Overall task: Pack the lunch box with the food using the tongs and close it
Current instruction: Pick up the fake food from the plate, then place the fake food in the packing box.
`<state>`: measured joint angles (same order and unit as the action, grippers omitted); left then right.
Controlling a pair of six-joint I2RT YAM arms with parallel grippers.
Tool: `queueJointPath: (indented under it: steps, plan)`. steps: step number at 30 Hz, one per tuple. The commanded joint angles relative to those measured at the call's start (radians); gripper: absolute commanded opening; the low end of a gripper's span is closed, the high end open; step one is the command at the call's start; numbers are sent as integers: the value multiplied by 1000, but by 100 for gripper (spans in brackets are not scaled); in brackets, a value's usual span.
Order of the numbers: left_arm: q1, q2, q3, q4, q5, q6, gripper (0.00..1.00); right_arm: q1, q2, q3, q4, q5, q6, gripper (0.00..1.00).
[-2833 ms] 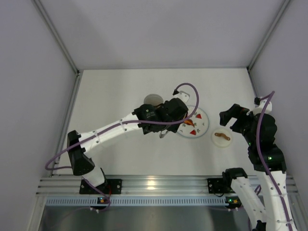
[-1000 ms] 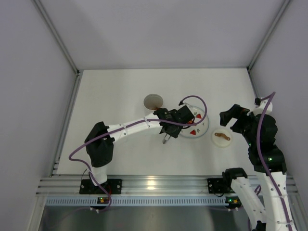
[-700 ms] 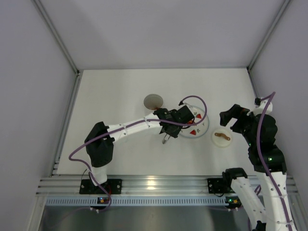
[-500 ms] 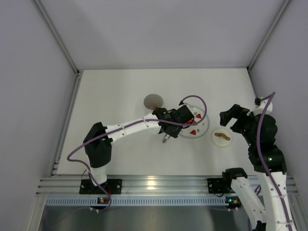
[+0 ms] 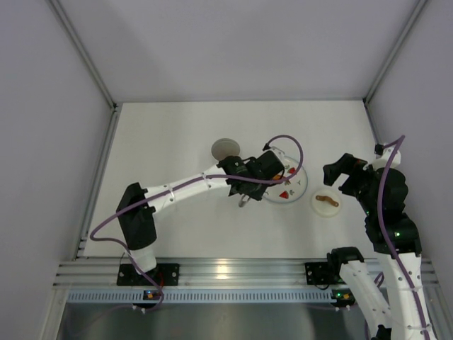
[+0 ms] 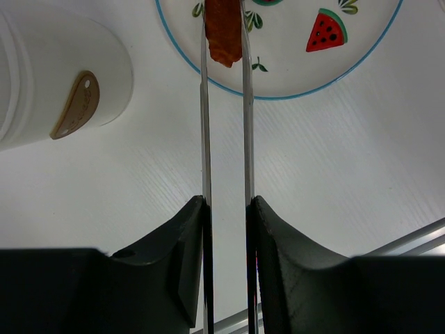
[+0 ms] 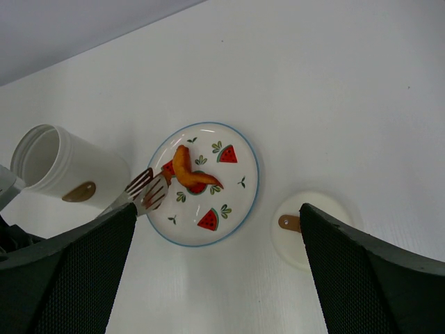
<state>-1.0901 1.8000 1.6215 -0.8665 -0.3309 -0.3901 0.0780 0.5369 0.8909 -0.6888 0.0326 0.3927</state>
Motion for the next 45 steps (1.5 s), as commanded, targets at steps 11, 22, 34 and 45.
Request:
queueJointPath:
  steps: [11, 22, 34, 45]
  plan:
    - [-7, -197, 97, -49, -68, 11, 25, -14, 2, 29, -3, 6, -8, 100]
    - [25, -318, 126, -127, -191, -9, 30, -14, 3, 26, -3, 0, -5, 99]
    - [159, -395, 5, -114, -171, -7, 32, -14, 8, 22, 3, -10, -2, 99]
    - [180, -409, -68, -78, -138, -15, 37, -15, 6, 13, 6, -14, -2, 100]
